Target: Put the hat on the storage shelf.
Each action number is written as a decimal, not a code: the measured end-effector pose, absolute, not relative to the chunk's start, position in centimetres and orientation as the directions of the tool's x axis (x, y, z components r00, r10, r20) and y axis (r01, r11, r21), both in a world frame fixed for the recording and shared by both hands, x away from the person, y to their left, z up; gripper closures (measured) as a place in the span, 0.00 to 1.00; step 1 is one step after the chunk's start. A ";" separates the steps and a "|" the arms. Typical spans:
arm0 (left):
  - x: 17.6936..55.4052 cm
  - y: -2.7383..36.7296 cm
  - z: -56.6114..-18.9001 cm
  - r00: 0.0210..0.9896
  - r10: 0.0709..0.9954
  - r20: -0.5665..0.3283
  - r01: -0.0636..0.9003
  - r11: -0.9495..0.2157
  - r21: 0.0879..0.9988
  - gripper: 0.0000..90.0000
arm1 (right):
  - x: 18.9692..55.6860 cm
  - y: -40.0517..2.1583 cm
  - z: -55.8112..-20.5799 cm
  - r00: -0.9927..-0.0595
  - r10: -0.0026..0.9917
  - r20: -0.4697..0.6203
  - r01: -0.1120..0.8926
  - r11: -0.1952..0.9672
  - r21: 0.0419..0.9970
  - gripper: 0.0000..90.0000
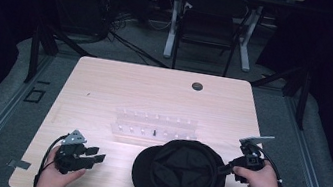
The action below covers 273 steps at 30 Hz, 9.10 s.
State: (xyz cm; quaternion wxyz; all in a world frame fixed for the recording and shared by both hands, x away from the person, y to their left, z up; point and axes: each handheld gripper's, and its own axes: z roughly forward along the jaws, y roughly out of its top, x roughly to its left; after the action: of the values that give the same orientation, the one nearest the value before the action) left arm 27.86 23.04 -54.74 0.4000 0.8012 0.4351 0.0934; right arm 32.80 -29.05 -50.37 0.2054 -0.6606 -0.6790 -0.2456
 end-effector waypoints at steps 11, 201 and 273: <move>27.8 23.0 -54.8 0.606 0.771 -0.198 0.622 -0.303 0.722 0.64 | 32.3 -29.4 -48.8 -0.029 0.716 0.697 0.999 -0.006 0.048 0.97; 30.3 15.0 -48.1 0.675 0.737 -0.028 0.428 -0.361 0.829 0.55 | 44.1 -15.2 -32.7 -0.273 0.372 0.887 0.945 -0.072 0.320 0.96; 31.0 12.2 -47.0 0.698 0.705 0.125 0.343 -0.483 0.806 0.94 | 41.3 -17.1 -30.4 -0.358 0.473 0.805 0.892 -0.081 0.445 0.82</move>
State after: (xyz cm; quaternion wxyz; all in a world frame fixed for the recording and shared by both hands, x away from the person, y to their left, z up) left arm 31.05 12.21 -46.97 0.3990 0.8307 0.3153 0.2267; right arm 41.34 -17.10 -30.36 0.2049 -0.5280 -0.6463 -0.5114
